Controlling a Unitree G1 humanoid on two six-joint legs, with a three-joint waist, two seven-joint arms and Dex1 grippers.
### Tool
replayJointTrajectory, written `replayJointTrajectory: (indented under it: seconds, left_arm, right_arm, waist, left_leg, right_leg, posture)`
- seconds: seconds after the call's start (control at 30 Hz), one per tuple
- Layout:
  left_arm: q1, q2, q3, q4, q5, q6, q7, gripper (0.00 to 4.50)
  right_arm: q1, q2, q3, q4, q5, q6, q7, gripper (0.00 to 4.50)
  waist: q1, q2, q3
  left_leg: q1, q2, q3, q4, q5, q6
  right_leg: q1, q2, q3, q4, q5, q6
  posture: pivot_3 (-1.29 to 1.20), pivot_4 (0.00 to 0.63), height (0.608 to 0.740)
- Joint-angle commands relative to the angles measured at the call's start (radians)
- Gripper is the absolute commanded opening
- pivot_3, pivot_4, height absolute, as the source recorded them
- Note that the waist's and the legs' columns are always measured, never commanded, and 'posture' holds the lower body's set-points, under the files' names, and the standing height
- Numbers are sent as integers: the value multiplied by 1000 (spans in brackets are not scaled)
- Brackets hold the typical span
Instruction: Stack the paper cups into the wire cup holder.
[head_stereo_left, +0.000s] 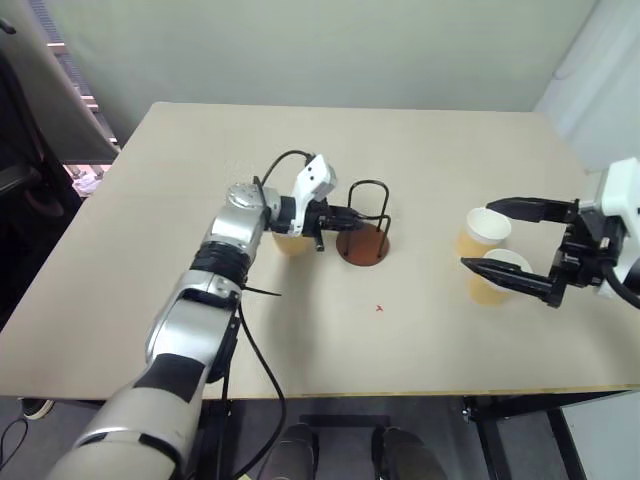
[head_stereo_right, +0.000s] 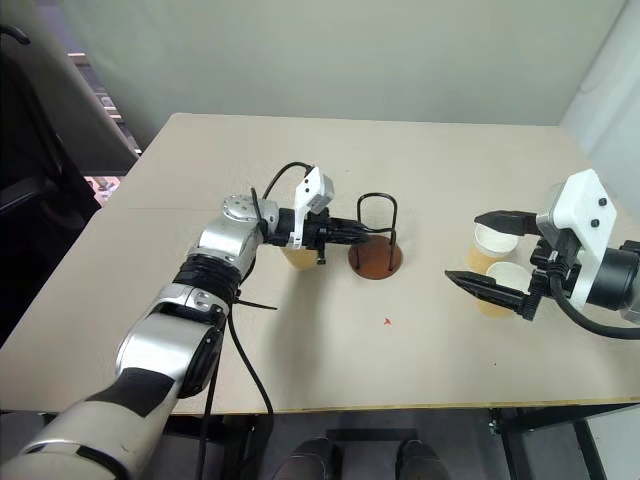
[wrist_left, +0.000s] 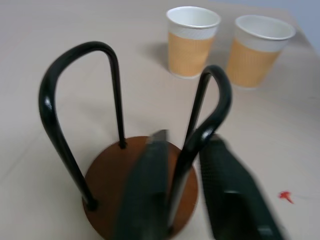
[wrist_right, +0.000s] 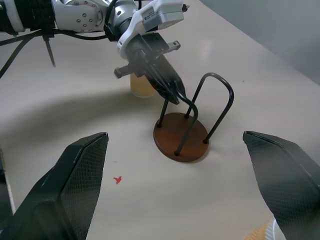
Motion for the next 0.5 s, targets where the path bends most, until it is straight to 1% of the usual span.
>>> replayJointTrajectory:
  seconds: [0.03, 0.17, 0.23, 0.3, 0.37, 0.5]
  left_arm:
    - [-20, -9, 6, 22, 21, -41, 9, 13]
    - [-11, 7, 23, -34, -17, -8, -77, 13]
    - [16, 25, 15, -129, -46, 41, -151, 13]
    - [68, 43, -3, -275, -79, 104, -213, 13]
    - [134, 57, -32, -439, -99, 176, -233, 13]
    - [281, 92, -95, -756, -122, 359, -192, 13]
  right_arm:
    - [-11, -17, -13, -7, 1, -16, -16, 4500]
    - [-15, -26, -12, 3, -1, -20, -12, 4500]
    - [-11, -34, -15, 8, -6, -24, -6, 4500]
    - [-11, -37, -11, 12, -9, -29, -3, 4500]
    - [-14, -38, 0, 14, -9, -33, -5, 4500]
    - [-21, -27, 29, 7, -6, -37, -18, 4500]
  waist:
    - [0, 1, -1]
    - [0, 1, -1]
    - [0, 1, -1]
    - [0, 1, -1]
    - [0, 2, -1]
    - [0, 2, -1]
  left_leg:
    - [0, 0, 0, 0, 0, 0]
    - [0, 0, 1, 0, 0, 1]
    - [0, 0, 1, 0, -1, 1]
    - [0, 0, 1, 0, -1, 1]
    - [0, -1, 2, 0, -1, 2]
    - [0, -1, 2, 1, -1, 2]
  right_leg:
    - [0, 0, 0, 0, 0, 0]
    - [0, 0, 1, 0, 0, 1]
    - [0, 0, 1, 0, 0, 1]
    - [0, 0, 1, 0, -1, 2]
    - [0, 0, 1, 0, -1, 2]
    - [0, 0, 2, 0, -2, 3]
  posture:
    - [0, 150, 740]
    - [0, 150, 740]
    - [0, 150, 740]
    - [0, 150, 740]
    - [0, 150, 740]
    - [0, 150, 740]
